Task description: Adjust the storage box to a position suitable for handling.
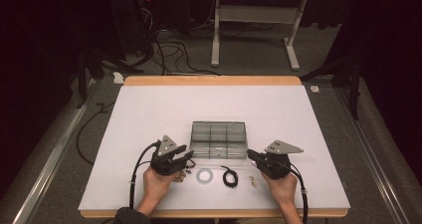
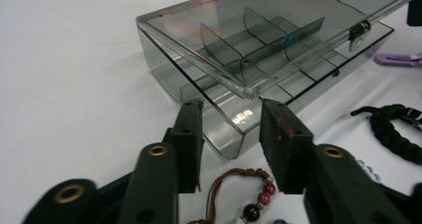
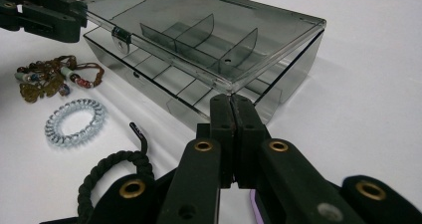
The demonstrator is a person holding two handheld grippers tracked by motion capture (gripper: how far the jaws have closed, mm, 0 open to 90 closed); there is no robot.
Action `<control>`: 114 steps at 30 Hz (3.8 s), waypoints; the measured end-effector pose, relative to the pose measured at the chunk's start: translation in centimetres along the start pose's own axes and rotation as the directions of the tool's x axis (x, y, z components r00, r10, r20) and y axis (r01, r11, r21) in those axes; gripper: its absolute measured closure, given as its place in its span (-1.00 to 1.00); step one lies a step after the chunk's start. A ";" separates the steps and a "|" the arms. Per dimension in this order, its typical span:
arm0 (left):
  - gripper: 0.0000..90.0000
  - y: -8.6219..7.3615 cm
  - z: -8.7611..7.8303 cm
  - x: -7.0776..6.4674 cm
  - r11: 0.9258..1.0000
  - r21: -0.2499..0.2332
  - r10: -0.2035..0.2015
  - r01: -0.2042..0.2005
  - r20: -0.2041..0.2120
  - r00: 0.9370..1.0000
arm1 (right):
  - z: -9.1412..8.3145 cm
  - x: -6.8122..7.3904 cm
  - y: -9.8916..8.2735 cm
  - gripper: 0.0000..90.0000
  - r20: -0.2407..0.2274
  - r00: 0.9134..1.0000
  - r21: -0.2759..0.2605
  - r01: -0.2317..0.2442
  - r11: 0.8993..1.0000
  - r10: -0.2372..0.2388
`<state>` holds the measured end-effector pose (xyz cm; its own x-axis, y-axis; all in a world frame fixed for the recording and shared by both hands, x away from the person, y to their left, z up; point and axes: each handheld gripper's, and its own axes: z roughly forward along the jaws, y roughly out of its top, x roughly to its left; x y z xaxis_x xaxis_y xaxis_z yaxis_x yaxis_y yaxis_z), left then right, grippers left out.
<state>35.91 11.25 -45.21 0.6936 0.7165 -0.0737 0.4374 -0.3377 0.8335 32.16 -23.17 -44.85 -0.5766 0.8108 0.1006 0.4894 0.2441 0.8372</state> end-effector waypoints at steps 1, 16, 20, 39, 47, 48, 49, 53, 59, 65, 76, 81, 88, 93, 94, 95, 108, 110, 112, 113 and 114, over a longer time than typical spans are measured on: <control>0.28 0.1 0.0 0.1 1.000 0.006 0.001 -0.001 0.001 1.000 | 0.0 0.0 0.0 1.00 0.000 1.000 -0.001 -0.004 1.000 0.004; 0.08 1.2 0.3 0.1 1.000 -0.002 0.004 -0.004 -0.007 1.000 | -0.3 -0.1 0.4 0.91 -0.002 1.000 -0.008 -0.008 1.000 0.008; 0.06 1.5 0.3 0.1 1.000 0.001 0.012 -0.012 -0.008 1.000 | -0.3 -0.2 0.5 0.73 0.003 1.000 -0.010 -0.001 1.000 0.001; 0.01 3.0 0.0 0.9 1.000 -0.020 0.012 -0.012 0.004 1.000 | 0.5 -0.8 2.3 0.23 0.047 0.998 -0.045 0.047 0.998 -0.045; 0.01 4.0 0.3 1.4 0.999 -0.035 0.007 -0.006 0.019 1.000 | 0.8 -1.4 3.5 0.17 0.051 0.998 -0.044 0.043 0.998 -0.041; 0.01 4.1 0.3 1.6 0.999 -0.036 0.004 -0.003 0.023 1.000 | 0.8 -1.6 3.9 0.17 0.048 0.998 -0.044 0.041 0.998 -0.039; 0.01 4.2 0.4 1.7 0.999 -0.035 0.001 0.000 0.026 1.000 | 0.8 -1.6 3.9 0.17 0.048 0.998 -0.044 0.041 0.998 -0.039; 0.01 4.8 0.6 2.0 0.999 -0.034 0.002 -0.002 0.027 1.000 | 1.0 -1.8 4.6 0.18 0.038 0.999 -0.038 0.039 0.999 -0.037; 0.01 5.6 1.1 2.3 0.999 -0.048 -0.007 0.008 0.036 0.999 | 1.2 -2.2 5.4 0.21 0.023 1.000 -0.045 0.016 0.999 -0.015; 0.03 6.2 1.7 3.0 0.999 -0.050 -0.014 0.017 0.056 0.998 | 1.5 -2.5 6.5 0.25 0.033 0.999 -0.053 0.021 0.998 -0.020; 0.09 7.0 2.1 3.9 0.998 -0.061 -0.015 0.019 0.062 0.998 | 2.5 -2.8 7.6 0.28 0.031 0.999 -0.050 0.020 0.999 -0.018; 0.15 7.4 2.5 4.1 0.998 -0.065 -0.011 0.015 0.071 0.997 | 2.8 -3.2 7.9 0.31 0.027 1.000 -0.049 0.010 0.999 -0.008; 0.24 7.8 3.2 4.3 0.998 -0.066 -0.019 0.024 0.073 0.997 | 3.2 -3.6 8.2 0.33 0.028 1.000 -0.054 0.001 0.999 0.001; 0.28 7.7 3.6 4.7 0.998 -0.055 -0.029 0.032 0.072 0.997 | 3.6 -3.9 8.3 0.34 0.036 0.999 -0.049 -0.004 0.999 0.006; 0.28 7.7 3.7 4.7 0.998 -0.059 -0.032 0.036 0.071 0.997 | 3.7 -3.9 8.2 0.34 0.038 0.999 -0.050 -0.008 0.999 0.010; 0.28 7.7 3.8 4.8 0.997 -0.060 -0.035 0.039 0.071 0.997 | 3.9 -4.0 8.2 0.34 0.039 0.999 -0.047 -0.008 0.999 0.010; 0.30 7.5 4.8 5.2 0.995 -0.075 -0.065 0.069 0.054 0.996 | 5.3 -4.8 8.0 0.39 0.055 0.998 -0.034 -0.022 0.999 0.024; 0.31 7.5 5.0 5.3 0.994 -0.072 -0.074 0.078 0.058 0.996 | 5.5 -5.0 7.9 0.41 0.052 0.998 -0.028 -0.035 0.999 0.037; 0.32 7.4 5.2 5.4 0.994 -0.069 -0.079 0.083 0.058 0.995 | 5.5 -5.1 7.8 0.41 0.051 0.998 -0.026 -0.042 0.999 0.043; 0.32 7.4 5.3 5.4 0.994 -0.071 -0.081 0.085 0.057 0.995 | 5.6 -5.2 7.8 0.41 0.050 0.998 -0.026 -0.049 0.998 0.050; 0.32 7.4 5.3 5.5 0.993 -0.073 -0.086 0.090 0.060 0.995 | 5.7 -5.2 7.8 0.42 0.049 0.997 -0.026 -0.053 0.998 0.054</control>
<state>46.01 9.49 -42.37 0.6866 0.7051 -0.1774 0.4552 -0.2266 0.8611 42.74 -22.47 -41.96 -0.5167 0.8478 0.1195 0.5024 0.1872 0.8442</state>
